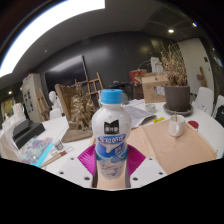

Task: Pour water

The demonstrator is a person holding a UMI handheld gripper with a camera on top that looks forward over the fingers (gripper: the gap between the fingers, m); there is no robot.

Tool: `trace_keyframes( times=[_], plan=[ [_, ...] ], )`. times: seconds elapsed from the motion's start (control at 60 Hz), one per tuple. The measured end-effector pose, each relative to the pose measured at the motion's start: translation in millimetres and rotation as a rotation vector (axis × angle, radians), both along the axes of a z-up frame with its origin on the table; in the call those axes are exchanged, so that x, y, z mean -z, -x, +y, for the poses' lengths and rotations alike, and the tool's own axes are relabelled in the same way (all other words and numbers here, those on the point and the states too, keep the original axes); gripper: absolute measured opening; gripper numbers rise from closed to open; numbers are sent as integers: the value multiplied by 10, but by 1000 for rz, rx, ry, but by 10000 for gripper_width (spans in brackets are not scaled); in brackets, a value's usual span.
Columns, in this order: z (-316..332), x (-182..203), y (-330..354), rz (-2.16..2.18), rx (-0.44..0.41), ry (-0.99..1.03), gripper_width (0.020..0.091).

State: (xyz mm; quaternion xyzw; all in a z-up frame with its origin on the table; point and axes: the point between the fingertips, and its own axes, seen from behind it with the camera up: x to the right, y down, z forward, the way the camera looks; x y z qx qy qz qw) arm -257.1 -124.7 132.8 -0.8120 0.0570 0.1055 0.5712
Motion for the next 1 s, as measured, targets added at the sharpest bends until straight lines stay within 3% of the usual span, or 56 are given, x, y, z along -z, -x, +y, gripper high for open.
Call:
trace_keyframes(
  times=[0.217,0.367,0.8,1.0],
  plan=[
    [696,-703,-456,596,47,-5,360],
    [1184,-817,-927,1054,94,39,358],
    [1855,-196,-1761,1758,240,164,361],
    [1859,-147,-1772,1739,224,199,363]
  ],
)
